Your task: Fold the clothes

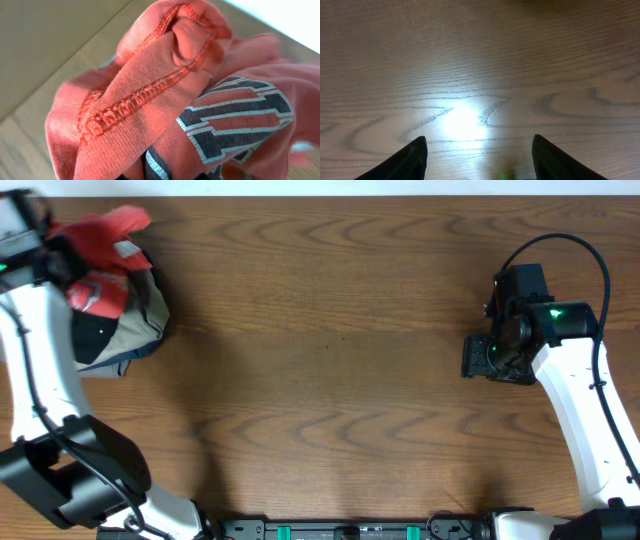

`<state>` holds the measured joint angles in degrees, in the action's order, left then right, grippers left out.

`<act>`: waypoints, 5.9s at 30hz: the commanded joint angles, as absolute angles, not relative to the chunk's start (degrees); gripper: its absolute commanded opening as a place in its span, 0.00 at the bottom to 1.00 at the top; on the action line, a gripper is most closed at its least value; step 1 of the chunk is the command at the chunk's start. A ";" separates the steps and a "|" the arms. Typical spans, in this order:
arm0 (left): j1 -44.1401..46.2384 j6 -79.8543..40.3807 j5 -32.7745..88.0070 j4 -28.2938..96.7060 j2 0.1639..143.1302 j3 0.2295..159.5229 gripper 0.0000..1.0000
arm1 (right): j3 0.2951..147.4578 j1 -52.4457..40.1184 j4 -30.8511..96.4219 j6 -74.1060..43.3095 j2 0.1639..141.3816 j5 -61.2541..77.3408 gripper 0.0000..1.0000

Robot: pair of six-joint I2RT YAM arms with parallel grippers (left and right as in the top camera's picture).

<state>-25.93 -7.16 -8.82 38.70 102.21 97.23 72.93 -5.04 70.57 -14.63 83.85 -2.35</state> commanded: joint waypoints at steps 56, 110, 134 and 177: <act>-31.53 -14.66 10.83 22.92 113.32 97.73 0.66 | 73.60 -4.34 73.06 -14.09 83.24 -3.25 0.66; -5.93 -11.20 3.60 80.36 84.05 88.71 0.98 | 67.59 16.08 67.99 -6.13 74.83 10.61 0.99; -1.15 -12.73 3.79 54.22 21.67 57.23 0.98 | 46.63 16.08 58.76 -6.13 34.39 8.58 0.99; -1.15 -12.73 3.79 54.39 21.69 57.23 0.98 | 1.32 2.33 5.67 2.22 0.69 8.82 0.99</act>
<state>-1.39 -12.21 4.23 54.28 21.78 57.39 1.43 3.31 5.67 0.78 1.10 8.36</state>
